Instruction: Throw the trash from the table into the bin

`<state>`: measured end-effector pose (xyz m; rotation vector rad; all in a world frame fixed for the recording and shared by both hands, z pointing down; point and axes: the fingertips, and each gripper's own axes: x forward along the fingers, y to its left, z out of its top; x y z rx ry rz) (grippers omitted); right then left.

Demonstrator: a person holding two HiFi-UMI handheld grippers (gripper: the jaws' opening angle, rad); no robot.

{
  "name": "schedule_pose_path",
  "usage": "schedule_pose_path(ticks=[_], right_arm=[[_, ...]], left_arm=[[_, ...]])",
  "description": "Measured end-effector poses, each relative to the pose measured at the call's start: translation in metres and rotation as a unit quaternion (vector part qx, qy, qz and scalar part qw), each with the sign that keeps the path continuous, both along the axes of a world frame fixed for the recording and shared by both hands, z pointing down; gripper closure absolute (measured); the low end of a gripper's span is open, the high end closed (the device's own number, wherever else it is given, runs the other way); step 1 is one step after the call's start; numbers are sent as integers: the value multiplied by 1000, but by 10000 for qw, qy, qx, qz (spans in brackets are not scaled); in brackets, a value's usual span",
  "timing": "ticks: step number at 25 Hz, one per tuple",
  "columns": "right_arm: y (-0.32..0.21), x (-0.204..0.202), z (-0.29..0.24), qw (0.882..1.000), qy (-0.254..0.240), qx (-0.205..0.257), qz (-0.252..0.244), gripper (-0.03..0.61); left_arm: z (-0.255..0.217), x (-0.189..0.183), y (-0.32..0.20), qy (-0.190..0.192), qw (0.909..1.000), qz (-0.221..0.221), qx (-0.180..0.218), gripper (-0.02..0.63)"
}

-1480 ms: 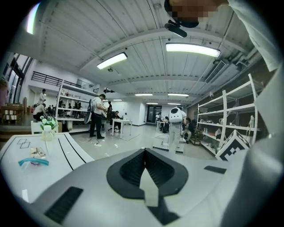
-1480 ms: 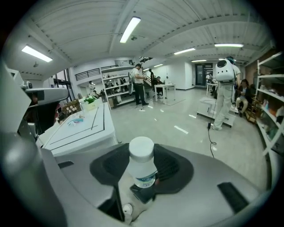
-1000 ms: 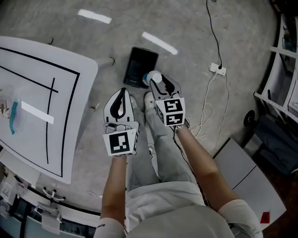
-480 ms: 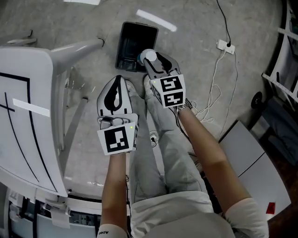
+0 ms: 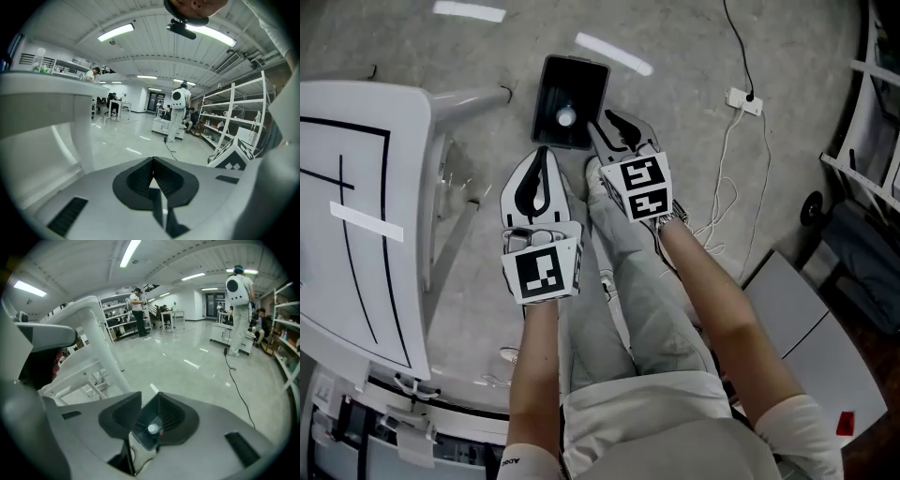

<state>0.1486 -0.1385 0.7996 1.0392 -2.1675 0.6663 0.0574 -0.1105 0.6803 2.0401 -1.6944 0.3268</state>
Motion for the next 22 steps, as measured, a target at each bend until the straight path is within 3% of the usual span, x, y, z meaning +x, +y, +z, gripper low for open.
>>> schedule_pose_path(ticks=[3, 7, 15, 22], right_arm=[[-1, 8, -44, 9997, 5, 211, 103, 564], [-25, 10, -110, 9961, -265, 792, 272, 569], [-56, -10, -266, 9759, -1011, 1897, 370, 569], [-56, -21, -418, 9459, -1947, 2577, 309, 569]], left_arm=[[-37, 3, -1, 8, 9999, -19, 112, 609], [-88, -1, -16, -31, 9986, -177, 499, 609], [-195, -17, -27, -153, 9912, -497, 1216, 609], [-309, -42, -9, -340, 9772, -921, 1885, 609]])
